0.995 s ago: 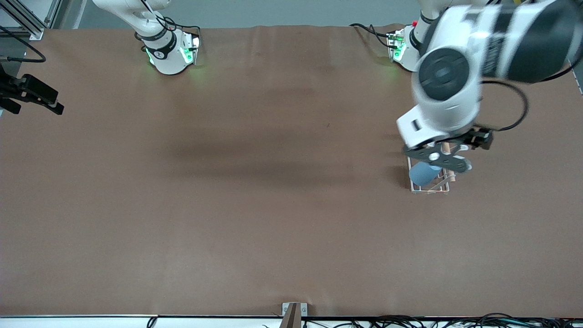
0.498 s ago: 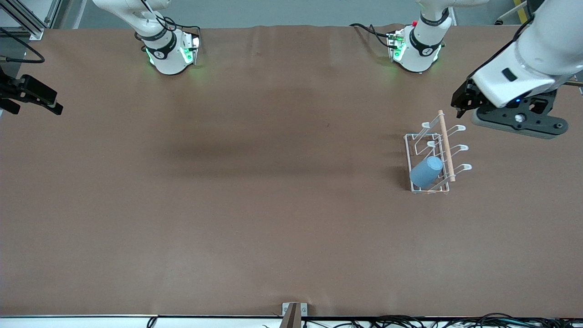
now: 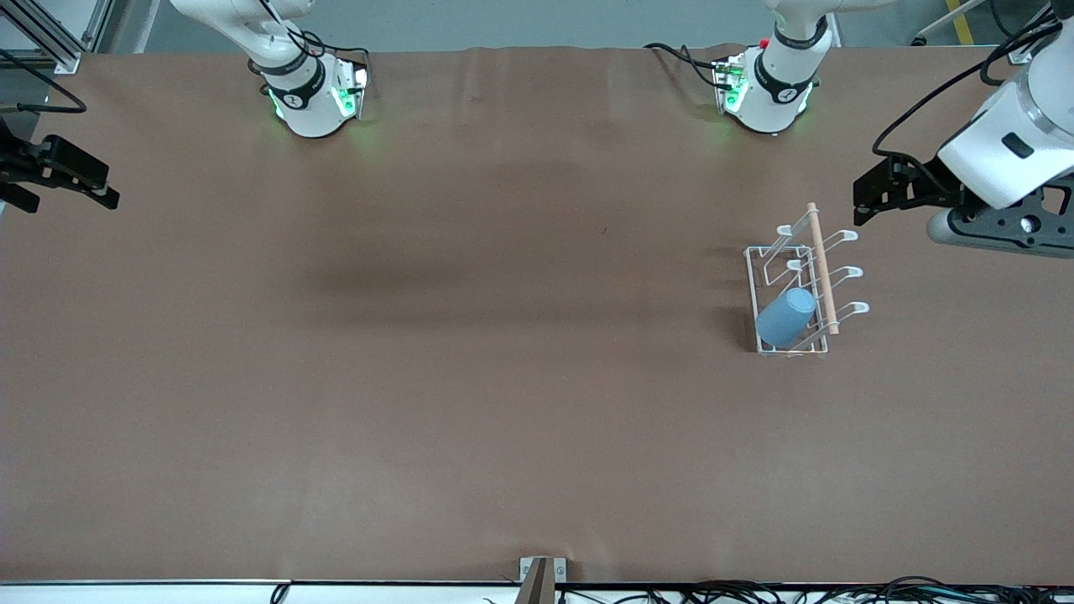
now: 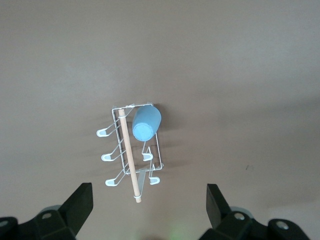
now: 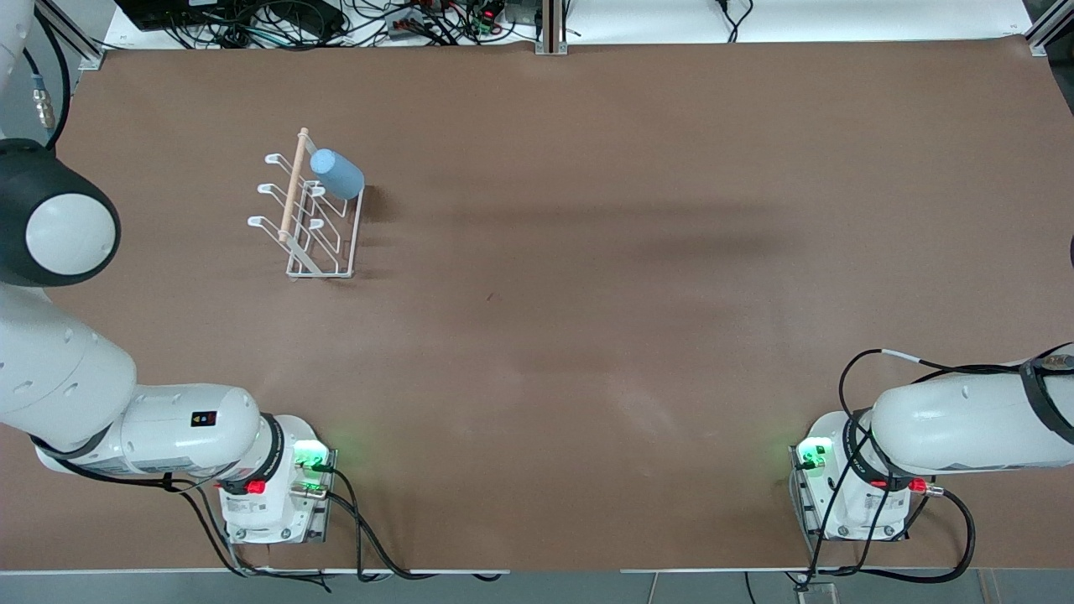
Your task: Hang cup on cup holder
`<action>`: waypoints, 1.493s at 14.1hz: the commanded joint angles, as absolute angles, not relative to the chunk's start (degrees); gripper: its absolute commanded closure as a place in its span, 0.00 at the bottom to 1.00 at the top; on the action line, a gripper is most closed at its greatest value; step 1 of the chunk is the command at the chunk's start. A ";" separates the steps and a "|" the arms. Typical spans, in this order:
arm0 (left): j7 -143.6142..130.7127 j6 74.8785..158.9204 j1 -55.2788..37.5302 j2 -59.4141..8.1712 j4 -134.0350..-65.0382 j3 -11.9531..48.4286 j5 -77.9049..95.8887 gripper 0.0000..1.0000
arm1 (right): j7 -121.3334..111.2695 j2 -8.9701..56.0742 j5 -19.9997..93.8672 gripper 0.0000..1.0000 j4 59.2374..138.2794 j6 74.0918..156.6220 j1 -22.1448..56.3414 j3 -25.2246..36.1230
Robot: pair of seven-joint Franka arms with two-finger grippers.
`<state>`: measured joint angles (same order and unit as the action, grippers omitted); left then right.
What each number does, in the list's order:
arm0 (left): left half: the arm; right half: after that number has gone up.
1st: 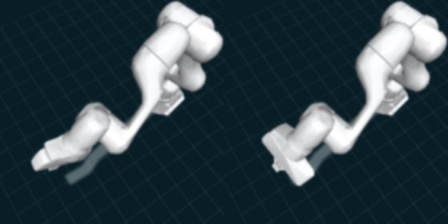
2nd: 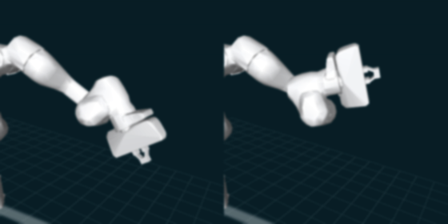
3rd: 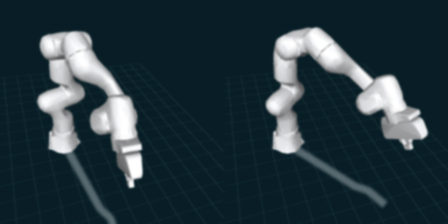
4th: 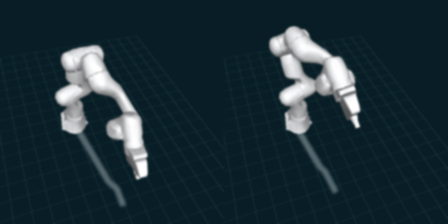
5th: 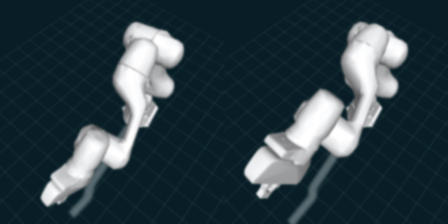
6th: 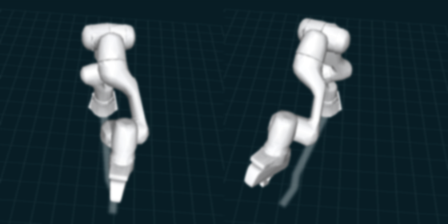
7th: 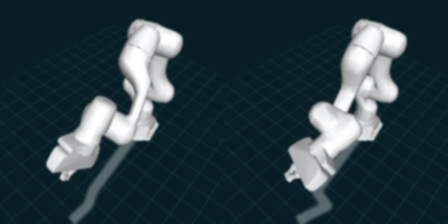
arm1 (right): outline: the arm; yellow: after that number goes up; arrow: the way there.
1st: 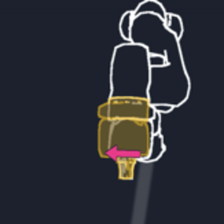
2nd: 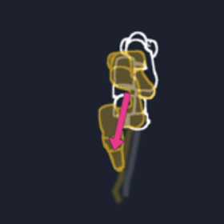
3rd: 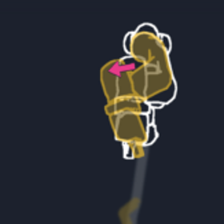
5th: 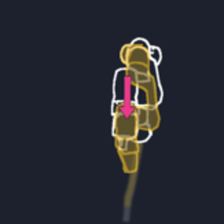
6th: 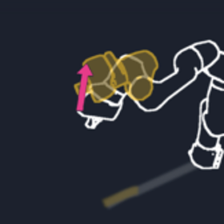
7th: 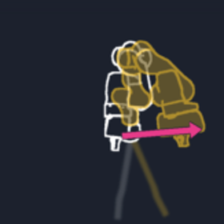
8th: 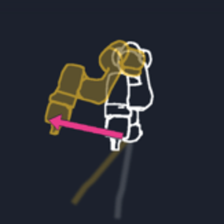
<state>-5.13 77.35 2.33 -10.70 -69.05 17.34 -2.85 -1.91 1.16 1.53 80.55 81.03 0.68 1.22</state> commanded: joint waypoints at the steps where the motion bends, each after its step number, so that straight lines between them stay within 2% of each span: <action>1: -5.97 78.13 0.02 -4.41 -76.00 13.55 -2.02 0.00 | -2.46 0.44 1.67 0.00 81.39 81.39 1.41 1.85; 3: -6.15 78.31 -2.45 -1.77 -79.44 10.21 -2.02 0.00 | -2.29 0.53 1.58 0.00 81.39 81.21 1.32 1.85; 6: -6.50 84.52 -2.55 5.07 -90.05 9.93 -2.11 0.00 | -2.11 0.97 1.58 0.00 81.39 81.39 1.23 1.85; 8: -6.68 87.18 -1.94 8.07 -94.82 9.93 -0.98 0.00 | -2.11 1.14 1.58 0.00 81.39 81.47 1.23 1.85; 12: -7.03 87.62 -1.23 10.45 -98.08 8.45 0.09 0.00 | -2.02 1.14 1.49 0.00 81.39 81.91 1.05 1.85; 21: -5.63 87.63 -0.18 9.05 -96.59 6.50 0.09 0.00 | -1.93 1.76 1.58 0.00 81.47 82.27 0.88 1.85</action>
<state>-6.47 87.01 -0.85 8.84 -96.56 6.38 -0.49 -1.90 2.13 1.48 80.75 81.88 0.67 1.56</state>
